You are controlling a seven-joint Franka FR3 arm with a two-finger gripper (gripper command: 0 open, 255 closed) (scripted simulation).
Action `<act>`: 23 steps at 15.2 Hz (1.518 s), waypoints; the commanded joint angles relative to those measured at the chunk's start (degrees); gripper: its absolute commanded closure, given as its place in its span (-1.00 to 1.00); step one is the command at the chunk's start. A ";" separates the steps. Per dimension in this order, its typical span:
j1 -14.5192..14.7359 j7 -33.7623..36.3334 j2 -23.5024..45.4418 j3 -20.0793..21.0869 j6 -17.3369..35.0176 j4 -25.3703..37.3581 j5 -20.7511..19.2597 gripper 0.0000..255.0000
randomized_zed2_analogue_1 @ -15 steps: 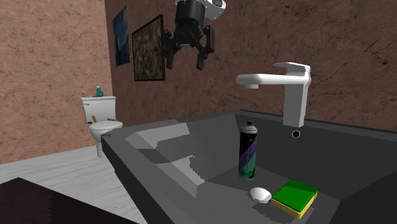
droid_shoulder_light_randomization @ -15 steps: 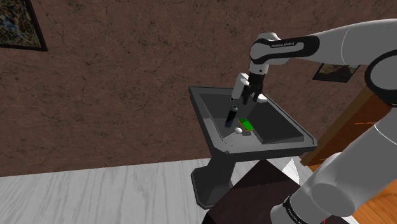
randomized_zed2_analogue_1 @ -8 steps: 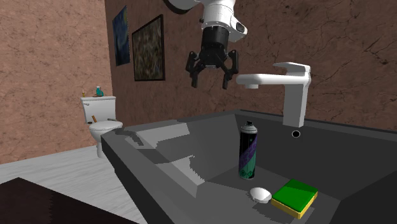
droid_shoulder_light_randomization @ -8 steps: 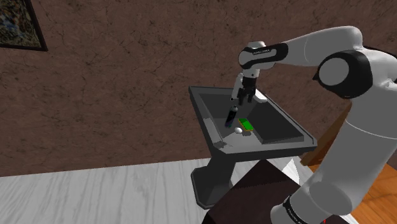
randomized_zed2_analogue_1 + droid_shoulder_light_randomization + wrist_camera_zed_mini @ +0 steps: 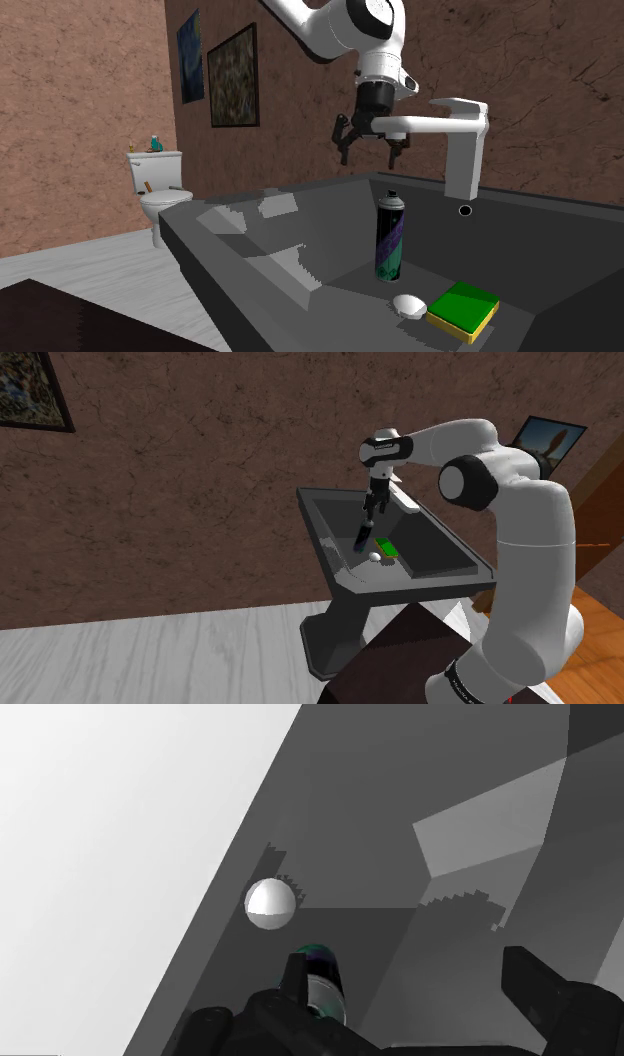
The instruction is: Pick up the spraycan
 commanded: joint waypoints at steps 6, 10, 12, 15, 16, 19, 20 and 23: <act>-5.29 -2.68 16.08 0.93 -5.09 19.63 1.28 -1.00; -5.26 -2.56 17.14 1.12 -2.78 18.34 1.51 -1.00; -5.28 -2.49 17.96 1.26 -1.39 17.76 1.67 -1.00; -5.33 -2.50 18.08 1.27 -1.38 17.87 1.68 1.00; -5.32 -2.52 18.04 1.27 -1.33 17.78 1.68 1.00; -5.34 -2.52 18.10 1.27 -1.39 17.89 1.68 1.00; -5.34 -2.51 18.10 1.27 -1.40 17.90 1.68 1.00; -5.33 -2.49 18.10 1.28 -1.41 17.92 1.68 1.00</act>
